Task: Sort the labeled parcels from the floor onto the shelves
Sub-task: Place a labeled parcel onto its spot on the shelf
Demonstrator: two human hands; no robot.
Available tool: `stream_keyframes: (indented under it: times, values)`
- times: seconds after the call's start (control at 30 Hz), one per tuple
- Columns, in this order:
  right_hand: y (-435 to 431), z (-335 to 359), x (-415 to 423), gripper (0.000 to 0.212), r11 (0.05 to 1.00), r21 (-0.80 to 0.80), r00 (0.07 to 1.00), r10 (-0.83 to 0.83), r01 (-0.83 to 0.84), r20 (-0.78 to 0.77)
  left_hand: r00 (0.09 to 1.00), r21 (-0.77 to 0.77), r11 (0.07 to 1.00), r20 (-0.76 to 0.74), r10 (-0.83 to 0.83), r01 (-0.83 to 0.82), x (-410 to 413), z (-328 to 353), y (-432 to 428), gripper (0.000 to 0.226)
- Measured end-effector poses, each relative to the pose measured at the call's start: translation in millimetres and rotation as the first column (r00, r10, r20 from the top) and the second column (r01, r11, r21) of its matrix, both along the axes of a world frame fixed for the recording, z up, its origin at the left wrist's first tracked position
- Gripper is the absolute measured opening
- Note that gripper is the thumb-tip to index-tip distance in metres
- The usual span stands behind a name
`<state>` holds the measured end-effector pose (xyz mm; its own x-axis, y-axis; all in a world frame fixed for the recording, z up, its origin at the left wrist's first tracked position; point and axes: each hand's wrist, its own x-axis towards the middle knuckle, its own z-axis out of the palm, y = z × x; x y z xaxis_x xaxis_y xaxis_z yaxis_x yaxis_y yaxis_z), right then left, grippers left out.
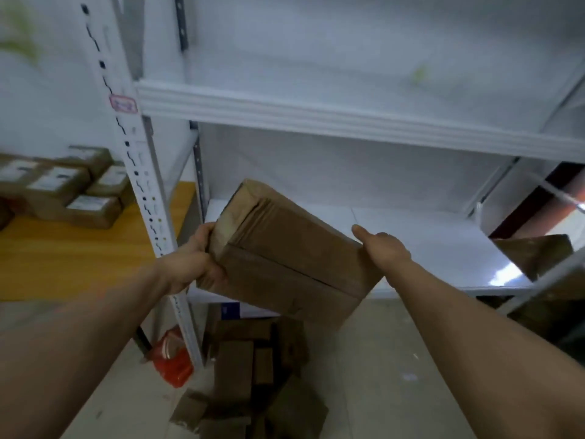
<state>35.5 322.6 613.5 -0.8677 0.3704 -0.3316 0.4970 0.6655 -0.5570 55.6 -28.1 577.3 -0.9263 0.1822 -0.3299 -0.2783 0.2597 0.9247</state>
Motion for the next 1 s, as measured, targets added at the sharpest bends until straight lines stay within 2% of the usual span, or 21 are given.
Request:
stream_keyframes:
  times: [0.03, 0.07, 0.13, 0.2, 0.23, 0.3, 0.37, 0.5, 0.6, 0.7, 0.8, 0.9, 1.0]
  values:
    - [5.2, 16.1, -0.8, 0.094, 0.999, 0.04, 1.0, 0.021, -0.02, -0.023, 0.998, 0.002, 0.999, -0.054, -0.033, 0.033, -0.6, 21.3, -4.0, 0.114]
    - [9.0, 31.0, -0.9, 0.094, 1.0, 0.002, 0.998, 0.02, -0.02, -0.062, 0.993, -0.002, 0.998, -0.099, -0.065, 0.065, -0.5, 41.2, -7.4, 0.117]
    - [4.6, 70.8, 12.7, 0.094, 0.977, -0.21, 0.995, -0.042, 0.023, -0.087, 0.975, 0.0, 0.992, -0.185, -0.121, 0.123, 2.0, 78.1, -10.6, 0.117]
    - [5.2, 103.1, 28.4, 0.083, 0.903, -0.422, 0.995, -0.096, 0.081, -0.015, 0.957, 0.033, 0.984, -0.243, -0.161, 0.174, 5.2, 105.8, -13.6, 0.119]
    - [10.2, 113.3, 34.4, 0.077, 0.865, -0.485, 0.991, -0.128, 0.129, 0.034, 0.953, 0.054, 0.982, -0.256, -0.163, 0.183, 8.3, 116.3, -15.4, 0.12]
    - [22.5, 125.3, 46.6, 0.082, 0.811, -0.558, 0.984, -0.127, 0.177, 0.128, 0.949, 0.115, 0.974, -0.271, -0.159, 0.196, 14.5, 130.4, -19.2, 0.124]
    - [29.0, 131.4, 54.4, 0.078, 0.78, -0.612, 0.987, -0.046, 0.131, 0.152, 0.948, 0.158, 0.966, -0.279, -0.154, 0.203, 18.8, 138.9, -20.3, 0.125]
    - [26.2, 142.6, 58.7, 0.044, 0.809, -0.585, 0.998, -0.04, 0.055, 0.038, 0.96, 0.184, 0.958, -0.217, -0.179, 0.22, 21.7, 151.7, -10.5, 0.12]
    - [28.8, 152.5, 62.4, 0.037, 0.841, -0.54, 0.998, -0.053, 0.026, -0.035, 0.963, 0.418, 0.868, -0.12, -0.241, 0.269, 23.4, 156.1, -4.3, 0.109]
    - [37.6, 154.8, 62.3, 0.036, 0.821, -0.569, 0.989, -0.12, 0.049, -0.087, 0.989, 0.595, 0.792, -0.04, -0.141, 0.137, 31.5, 166.1, 11.4, 0.081]
    - [39.4, 152.6, 57.4, 0.031, 0.764, -0.643, 0.959, -0.22, 0.055, -0.18, 0.986, 0.631, 0.761, 0.151, 0.07, -0.151, 18.2, 162.1, 30.4, 0.089]
    - [35.3, 154.4, 57.1, 0.022, 0.782, -0.624, 0.927, -0.249, 0.021, -0.281, 0.943, 0.541, 0.775, 0.244, 0.227, -0.326, 7.7, 158.8, 43.2, 0.095]
    - [33.0, 156.7, 64.4, 0.015, 0.799, -0.602, 0.904, -0.264, 0.009, -0.337, 0.927, 0.473, 0.805, 0.281, 0.249, -0.359, 2.5, 160.1, 46.3, 0.09]
